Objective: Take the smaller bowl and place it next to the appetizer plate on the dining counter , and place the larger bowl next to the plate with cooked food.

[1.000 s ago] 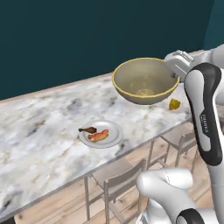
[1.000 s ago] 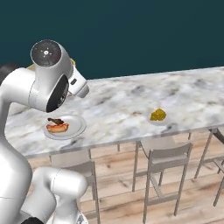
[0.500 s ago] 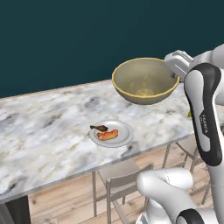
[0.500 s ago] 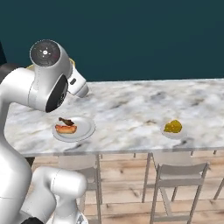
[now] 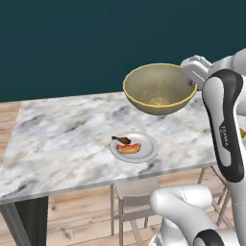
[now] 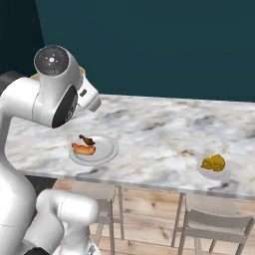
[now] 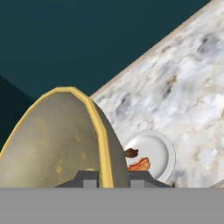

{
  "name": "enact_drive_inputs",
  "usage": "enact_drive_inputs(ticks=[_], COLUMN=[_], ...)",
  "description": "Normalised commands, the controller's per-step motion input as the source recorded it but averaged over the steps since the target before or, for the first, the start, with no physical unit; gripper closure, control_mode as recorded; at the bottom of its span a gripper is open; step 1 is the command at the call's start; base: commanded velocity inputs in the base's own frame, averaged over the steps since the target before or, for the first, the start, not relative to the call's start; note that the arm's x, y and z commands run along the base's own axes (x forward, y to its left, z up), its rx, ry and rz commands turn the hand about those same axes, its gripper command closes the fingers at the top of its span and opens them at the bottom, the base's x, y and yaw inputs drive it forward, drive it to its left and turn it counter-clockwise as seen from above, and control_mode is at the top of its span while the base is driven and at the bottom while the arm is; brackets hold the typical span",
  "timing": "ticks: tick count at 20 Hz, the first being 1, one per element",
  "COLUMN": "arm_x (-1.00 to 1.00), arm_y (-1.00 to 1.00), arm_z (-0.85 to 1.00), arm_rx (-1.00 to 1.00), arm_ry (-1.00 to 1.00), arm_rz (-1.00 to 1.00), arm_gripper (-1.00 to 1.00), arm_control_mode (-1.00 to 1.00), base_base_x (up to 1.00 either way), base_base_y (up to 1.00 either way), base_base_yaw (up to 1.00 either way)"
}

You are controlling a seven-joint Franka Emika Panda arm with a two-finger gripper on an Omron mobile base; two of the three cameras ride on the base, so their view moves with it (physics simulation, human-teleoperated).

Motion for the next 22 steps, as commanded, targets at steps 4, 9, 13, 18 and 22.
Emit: enact_drive_inputs(ticks=[4, 9, 13, 18, 22], arm_x=[0.0, 0.0, 0.0, 0.0, 0.0], arm_y=[0.0, 0.0, 0.0, -0.22, -0.54], arm_z=[0.0, 0.0, 0.0, -0.3, -0.71], arm_rx=[0.0, 0.0, 0.0, 0.0, -0.01], arm_ry=[0.0, 0.0, 0.0, -0.05, -0.11], arm_rz=[0.0, 0.0, 0.0, 0.0, 0.0], arm_gripper=[1.0, 1.0, 1.0, 1.0, 1.0], arm_control_mode=[1.0, 1.0, 1.0, -1.0, -1.0], base_base_x=[0.4, 0.32, 0.08, 0.0, 0.0], base_base_y=[-0.3, -0.3, -0.23, -0.1, 0.0], base_base_yaw=[0.38, 0.38, 0.26, 0.02, 0.0])
